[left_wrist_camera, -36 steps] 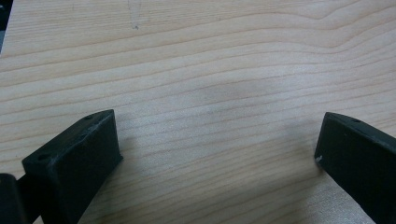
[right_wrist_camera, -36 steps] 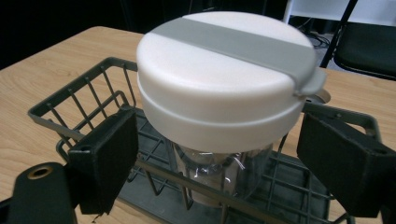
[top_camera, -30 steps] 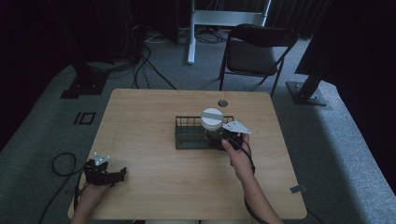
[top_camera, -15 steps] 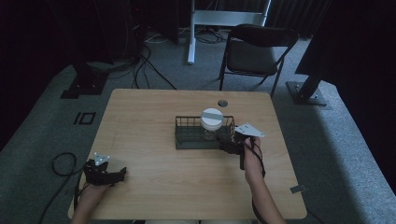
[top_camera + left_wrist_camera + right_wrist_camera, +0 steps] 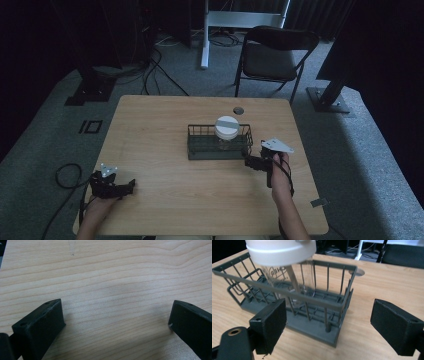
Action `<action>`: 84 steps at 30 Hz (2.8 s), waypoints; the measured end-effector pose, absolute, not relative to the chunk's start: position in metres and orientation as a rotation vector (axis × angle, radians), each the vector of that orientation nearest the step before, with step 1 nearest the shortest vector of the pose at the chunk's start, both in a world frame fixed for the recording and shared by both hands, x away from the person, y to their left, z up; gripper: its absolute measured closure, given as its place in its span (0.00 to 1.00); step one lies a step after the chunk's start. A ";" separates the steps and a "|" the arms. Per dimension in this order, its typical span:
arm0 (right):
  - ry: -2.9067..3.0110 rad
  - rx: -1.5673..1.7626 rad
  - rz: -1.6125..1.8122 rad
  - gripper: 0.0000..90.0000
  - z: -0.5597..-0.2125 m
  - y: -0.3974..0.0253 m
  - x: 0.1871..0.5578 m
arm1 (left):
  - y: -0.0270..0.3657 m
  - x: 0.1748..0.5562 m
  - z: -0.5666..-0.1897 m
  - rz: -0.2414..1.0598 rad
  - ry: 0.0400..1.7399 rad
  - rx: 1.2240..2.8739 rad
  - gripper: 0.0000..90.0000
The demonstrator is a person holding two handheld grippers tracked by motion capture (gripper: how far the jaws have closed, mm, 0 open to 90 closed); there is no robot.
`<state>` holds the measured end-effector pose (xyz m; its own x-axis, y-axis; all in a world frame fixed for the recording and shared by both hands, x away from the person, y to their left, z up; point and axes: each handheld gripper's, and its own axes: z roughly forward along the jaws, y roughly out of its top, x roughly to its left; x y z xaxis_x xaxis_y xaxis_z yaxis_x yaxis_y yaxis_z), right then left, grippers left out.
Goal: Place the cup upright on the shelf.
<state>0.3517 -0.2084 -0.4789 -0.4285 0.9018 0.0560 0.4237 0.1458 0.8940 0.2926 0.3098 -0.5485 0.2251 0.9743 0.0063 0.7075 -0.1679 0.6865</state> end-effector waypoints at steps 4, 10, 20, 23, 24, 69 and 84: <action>1.954 1.264 1.242 0.15 -0.487 -0.214 0.347 | 0.310 0.293 -0.548 0.620 1.543 1.945 0.00; 1.983 1.278 1.240 0.15 -0.501 -0.220 0.341 | 0.310 0.293 -0.548 0.620 1.543 1.945 0.00; 2.063 1.286 1.190 0.15 -0.525 -0.227 0.334 | 0.310 0.293 -0.548 0.621 1.542 1.946 0.00; 2.081 1.287 1.175 0.15 -0.530 -0.228 0.333 | 0.310 0.293 -0.549 0.621 1.542 1.946 0.00; 2.086 1.286 1.171 0.15 -0.531 -0.228 0.333 | 0.310 0.293 -0.549 0.621 1.542 1.946 0.00; 2.118 1.414 0.914 0.13 -0.551 -0.256 0.331 | 0.310 0.293 -0.549 0.622 1.542 1.946 0.00; 2.117 1.417 0.912 0.13 -0.551 -0.256 0.331 | 0.310 0.293 -0.549 0.622 1.544 1.946 0.00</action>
